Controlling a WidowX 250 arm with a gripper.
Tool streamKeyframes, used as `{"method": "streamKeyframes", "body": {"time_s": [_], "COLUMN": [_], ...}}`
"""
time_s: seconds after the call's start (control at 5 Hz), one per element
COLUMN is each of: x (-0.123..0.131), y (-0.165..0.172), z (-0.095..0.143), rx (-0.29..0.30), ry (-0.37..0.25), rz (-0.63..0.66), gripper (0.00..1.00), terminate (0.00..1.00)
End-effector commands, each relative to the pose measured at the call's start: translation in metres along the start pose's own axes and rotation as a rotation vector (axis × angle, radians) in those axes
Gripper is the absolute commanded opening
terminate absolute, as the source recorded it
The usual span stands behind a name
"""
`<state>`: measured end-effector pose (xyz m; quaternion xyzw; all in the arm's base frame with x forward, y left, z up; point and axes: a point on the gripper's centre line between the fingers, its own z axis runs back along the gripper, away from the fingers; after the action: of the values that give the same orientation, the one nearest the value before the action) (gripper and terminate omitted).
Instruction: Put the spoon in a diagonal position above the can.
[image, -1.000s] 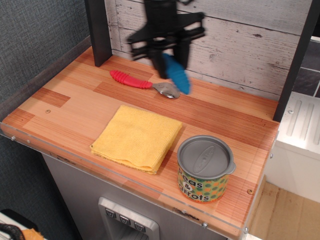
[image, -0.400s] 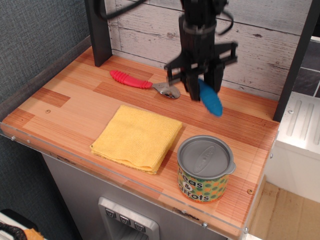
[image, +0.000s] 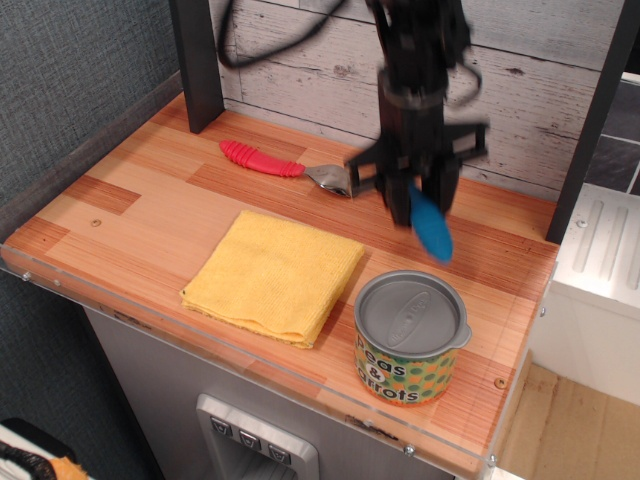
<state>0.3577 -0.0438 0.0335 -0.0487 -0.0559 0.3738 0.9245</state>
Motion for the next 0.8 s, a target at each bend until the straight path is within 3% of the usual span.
{"method": "streamKeyframes", "body": {"time_s": [0.0,0.2,0.4,0.6], "x": [-0.003,-0.005,-0.001,0.002], "y": [0.0,-0.001,-0.001,0.0], "z": [0.0,-0.001,-0.002,0.011], "rx": [0.001,0.005,0.001,-0.037], "ry": [-0.042,0.019,0.047,0.023], "rz": [-0.053,-0.097,-0.122,-0.136], "gripper": [0.0,1.0,1.0,1.0], "terminate": [0.0,0.0,0.0,0.0]}}
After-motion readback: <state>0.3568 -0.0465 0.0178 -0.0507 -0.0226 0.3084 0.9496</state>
